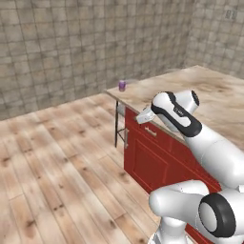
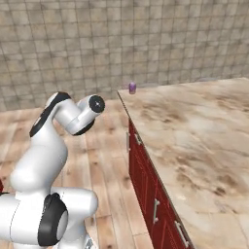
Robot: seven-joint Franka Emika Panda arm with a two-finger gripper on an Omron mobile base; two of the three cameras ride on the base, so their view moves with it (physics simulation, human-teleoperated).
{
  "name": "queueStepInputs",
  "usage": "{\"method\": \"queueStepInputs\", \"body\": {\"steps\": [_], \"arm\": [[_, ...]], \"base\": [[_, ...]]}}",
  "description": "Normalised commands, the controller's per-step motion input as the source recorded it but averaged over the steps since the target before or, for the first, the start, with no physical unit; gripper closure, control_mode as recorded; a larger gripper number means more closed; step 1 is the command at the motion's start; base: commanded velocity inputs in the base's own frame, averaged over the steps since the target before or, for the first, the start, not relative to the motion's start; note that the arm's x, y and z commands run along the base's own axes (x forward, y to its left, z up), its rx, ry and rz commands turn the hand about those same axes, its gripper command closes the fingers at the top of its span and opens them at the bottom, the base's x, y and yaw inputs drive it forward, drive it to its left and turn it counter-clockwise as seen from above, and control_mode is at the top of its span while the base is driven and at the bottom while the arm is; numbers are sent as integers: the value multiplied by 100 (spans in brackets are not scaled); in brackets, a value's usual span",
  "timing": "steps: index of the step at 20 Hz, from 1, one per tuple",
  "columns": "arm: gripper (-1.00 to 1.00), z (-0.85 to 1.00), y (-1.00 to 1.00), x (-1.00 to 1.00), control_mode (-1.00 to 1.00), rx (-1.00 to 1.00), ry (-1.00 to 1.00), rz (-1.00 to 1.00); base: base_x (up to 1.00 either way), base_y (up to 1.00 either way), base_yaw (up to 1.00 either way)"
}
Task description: Four empty soda cans are scattered around the kitchen. Gather all the cans and cluster them next to the stove for recycling.
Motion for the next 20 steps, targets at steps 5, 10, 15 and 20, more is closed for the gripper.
{"method": "queueStepInputs", "body": {"steps": [5,10,15,20], "arm": [[-100,0,0,0,100,0,0,0],[-100,0,0,0,100,0,0,0],[-100,0,0,0,100,0,0,0],[-100,0,0,0,100,0,0,0]], "base": [[82,59,0],[62,45,-4],[29,28,-18],[2,18,-27]]}}
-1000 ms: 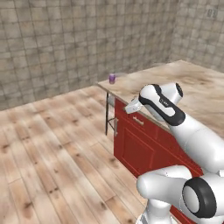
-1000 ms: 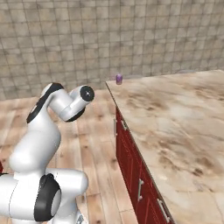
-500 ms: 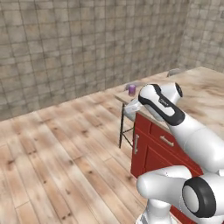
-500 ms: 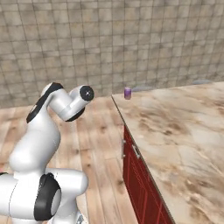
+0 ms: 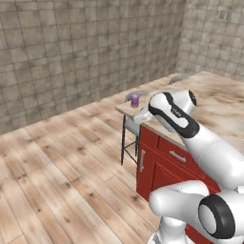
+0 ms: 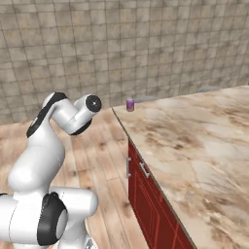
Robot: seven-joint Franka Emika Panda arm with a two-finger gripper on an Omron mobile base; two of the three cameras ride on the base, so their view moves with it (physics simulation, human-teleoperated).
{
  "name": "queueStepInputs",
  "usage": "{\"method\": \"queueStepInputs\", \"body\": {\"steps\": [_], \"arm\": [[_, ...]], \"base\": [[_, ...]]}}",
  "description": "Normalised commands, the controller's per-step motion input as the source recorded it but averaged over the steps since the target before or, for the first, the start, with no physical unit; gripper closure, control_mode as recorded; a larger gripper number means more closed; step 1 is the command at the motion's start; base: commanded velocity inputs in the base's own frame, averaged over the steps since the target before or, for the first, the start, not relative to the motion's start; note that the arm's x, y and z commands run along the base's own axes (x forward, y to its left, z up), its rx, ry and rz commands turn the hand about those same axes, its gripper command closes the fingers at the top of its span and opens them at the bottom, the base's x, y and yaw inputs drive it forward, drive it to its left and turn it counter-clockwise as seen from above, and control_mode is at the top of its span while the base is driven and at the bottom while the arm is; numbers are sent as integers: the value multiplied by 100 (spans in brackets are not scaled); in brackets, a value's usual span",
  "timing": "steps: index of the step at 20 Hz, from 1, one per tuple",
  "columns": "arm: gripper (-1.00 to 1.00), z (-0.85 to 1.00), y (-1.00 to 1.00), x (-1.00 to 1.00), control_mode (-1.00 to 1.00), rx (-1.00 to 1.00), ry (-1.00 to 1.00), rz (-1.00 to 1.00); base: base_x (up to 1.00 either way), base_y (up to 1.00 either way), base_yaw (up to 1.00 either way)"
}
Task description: Four empty soda cans are scattered around the kitchen. Gather all the cans and cluster them next to the stove for recycling.
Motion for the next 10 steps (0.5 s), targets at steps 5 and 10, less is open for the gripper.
{"method": "queueStepInputs", "body": {"steps": [5,10], "arm": [[-100,0,0,0,100,0,0,0],[-100,0,0,0,100,0,0,0]], "base": [[0,12,-34],[6,6,-37]]}}
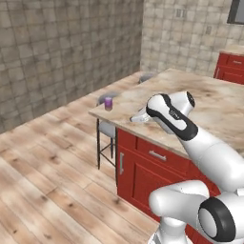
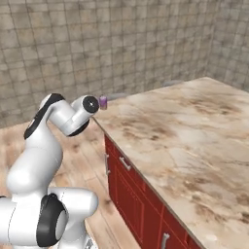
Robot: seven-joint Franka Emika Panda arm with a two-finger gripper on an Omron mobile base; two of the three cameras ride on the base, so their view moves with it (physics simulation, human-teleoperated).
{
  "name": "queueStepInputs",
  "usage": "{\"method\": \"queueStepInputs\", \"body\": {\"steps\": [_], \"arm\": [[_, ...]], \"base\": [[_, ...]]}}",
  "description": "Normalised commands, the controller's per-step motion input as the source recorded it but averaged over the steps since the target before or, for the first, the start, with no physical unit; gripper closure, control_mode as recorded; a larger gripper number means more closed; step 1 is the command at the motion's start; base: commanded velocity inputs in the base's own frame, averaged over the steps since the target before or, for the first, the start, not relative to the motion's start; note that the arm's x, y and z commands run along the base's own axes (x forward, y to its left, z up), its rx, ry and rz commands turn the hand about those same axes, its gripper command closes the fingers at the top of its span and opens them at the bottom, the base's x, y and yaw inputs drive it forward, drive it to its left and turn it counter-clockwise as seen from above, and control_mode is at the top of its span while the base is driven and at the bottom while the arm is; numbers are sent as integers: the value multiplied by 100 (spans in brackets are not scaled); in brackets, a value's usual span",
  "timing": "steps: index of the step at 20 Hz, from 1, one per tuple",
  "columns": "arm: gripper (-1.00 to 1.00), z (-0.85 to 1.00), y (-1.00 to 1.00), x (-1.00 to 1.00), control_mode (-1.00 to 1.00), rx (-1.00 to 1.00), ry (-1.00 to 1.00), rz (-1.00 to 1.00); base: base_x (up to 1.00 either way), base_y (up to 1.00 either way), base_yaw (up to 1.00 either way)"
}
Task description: Four empty soda cans are scattered around the kitchen. Gather all the cans and cluster them next to the stove for recycling.
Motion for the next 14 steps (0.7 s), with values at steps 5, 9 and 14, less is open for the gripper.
{"method": "queueStepInputs", "body": {"steps": [5,9,14], "arm": [[-100,0,0,0,100,0,0,0],[-100,0,0,0,100,0,0,0],[-100,0,0,0,100,0,0,0]], "base": [[9,2,-38],[5,0,-38],[0,0,-39]]}}
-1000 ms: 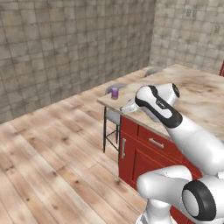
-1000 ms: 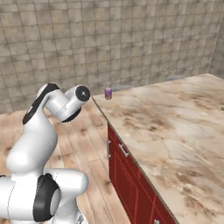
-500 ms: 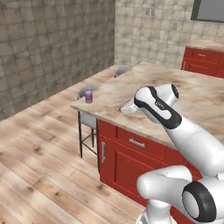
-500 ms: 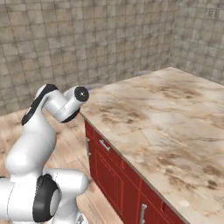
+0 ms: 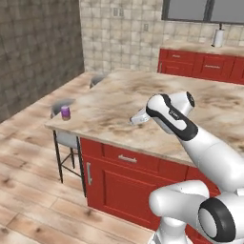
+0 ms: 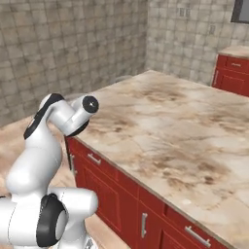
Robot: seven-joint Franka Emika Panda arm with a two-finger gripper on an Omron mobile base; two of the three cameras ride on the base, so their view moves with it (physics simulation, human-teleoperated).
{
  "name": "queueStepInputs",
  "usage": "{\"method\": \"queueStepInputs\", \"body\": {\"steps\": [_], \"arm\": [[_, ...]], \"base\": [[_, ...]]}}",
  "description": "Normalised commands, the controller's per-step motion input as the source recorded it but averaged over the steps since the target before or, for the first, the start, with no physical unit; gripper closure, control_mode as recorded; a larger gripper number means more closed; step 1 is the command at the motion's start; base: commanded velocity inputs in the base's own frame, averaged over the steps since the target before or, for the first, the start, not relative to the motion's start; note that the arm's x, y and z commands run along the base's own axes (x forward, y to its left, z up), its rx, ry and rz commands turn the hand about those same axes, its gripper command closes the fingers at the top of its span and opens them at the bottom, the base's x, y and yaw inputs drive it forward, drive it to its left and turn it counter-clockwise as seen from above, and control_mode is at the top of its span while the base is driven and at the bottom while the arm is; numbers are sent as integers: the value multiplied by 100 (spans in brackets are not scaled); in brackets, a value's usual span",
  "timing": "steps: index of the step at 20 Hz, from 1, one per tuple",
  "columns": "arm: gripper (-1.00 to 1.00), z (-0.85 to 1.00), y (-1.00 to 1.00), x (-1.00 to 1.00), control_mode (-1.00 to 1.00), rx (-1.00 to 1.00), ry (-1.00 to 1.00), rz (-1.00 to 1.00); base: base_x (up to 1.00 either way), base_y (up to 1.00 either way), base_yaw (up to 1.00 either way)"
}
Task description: Four empty soda cans are scattered around the kitchen. Gather all the cans and cluster them next to the stove for recycling.
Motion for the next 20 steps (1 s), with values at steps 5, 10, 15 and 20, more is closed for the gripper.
{"method": "queueStepInputs", "body": {"steps": [5,10,15,20], "arm": [[-100,0,0,0,100,0,0,0],[-100,0,0,0,100,0,0,0],[-100,0,0,0,100,0,0,0],[-100,0,0,0,100,0,0,0]], "base": [[0,0,-39],[0,7,-38],[0,18,-38],[15,27,-44]]}}
